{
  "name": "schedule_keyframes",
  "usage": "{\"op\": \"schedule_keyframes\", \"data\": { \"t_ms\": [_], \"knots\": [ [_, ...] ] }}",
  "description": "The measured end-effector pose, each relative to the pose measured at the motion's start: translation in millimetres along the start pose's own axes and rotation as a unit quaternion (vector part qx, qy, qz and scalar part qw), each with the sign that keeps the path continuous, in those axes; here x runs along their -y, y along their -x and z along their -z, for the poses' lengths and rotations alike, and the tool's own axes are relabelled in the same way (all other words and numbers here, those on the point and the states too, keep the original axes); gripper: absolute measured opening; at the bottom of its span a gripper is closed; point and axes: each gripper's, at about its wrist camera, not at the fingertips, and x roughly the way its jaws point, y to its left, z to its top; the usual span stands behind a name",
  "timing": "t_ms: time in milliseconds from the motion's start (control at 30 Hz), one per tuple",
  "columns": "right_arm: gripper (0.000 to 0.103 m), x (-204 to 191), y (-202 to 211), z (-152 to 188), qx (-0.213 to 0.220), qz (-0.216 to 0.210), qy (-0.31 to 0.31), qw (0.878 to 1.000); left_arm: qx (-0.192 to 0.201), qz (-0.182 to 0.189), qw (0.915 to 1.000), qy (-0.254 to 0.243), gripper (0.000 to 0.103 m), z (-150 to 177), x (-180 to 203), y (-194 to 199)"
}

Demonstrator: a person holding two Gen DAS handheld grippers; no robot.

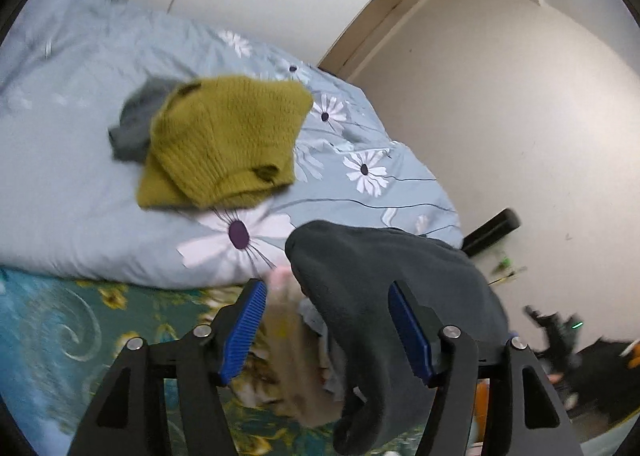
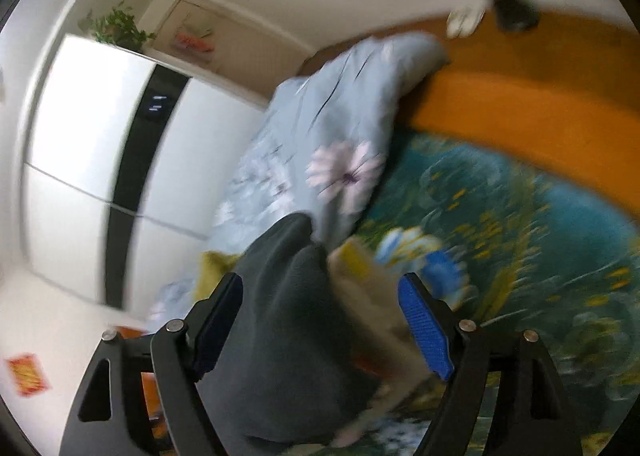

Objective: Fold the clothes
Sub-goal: 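Lift the folded jacket with both grippers and carry it toward the beige clothes stack, then lower the folded jacket onto the beige folded clothes with both grippers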

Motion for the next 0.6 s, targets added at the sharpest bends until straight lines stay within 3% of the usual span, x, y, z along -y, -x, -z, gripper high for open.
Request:
{"op": "schedule_keyframes", "data": {
  "t_ms": [67, 167, 333, 467, 500, 600],
  "knots": [
    [0.081, -28, 6, 5, 0.018, 0.044, 0.055, 0.997, 0.005, -0.012, 0.9992, -0.037, 0.068, 3, 20, 0],
    [0.081, -81, 9, 19, 0.032, 0.095, 0.152, 0.983, 0.004, -0.015, 0.9952, -0.097, 0.068, 12, 57, -8],
    [0.081, -153, -25, 84, -0.017, 0.061, 0.303, 0.951, -0.018, -0.01, 0.9851, -0.171, 0.068, 38, 95, -26],
    [0.081, -166, -72, 127, -0.036, 0.098, 0.393, 0.914, -0.027, -0.023, 0.98, -0.196, 0.07, 49, 98, -39],
    [0.081, -164, -82, 133, -0.042, 0.108, 0.4, 0.909, -0.03, -0.028, 0.9797, -0.196, 0.071, 49, 96, -43],
    [0.083, -152, -100, 140, -0.057, 0.118, 0.391, 0.911, -0.036, -0.034, 0.9788, -0.199, 0.073, 54, 94, -52]
  ]
}}
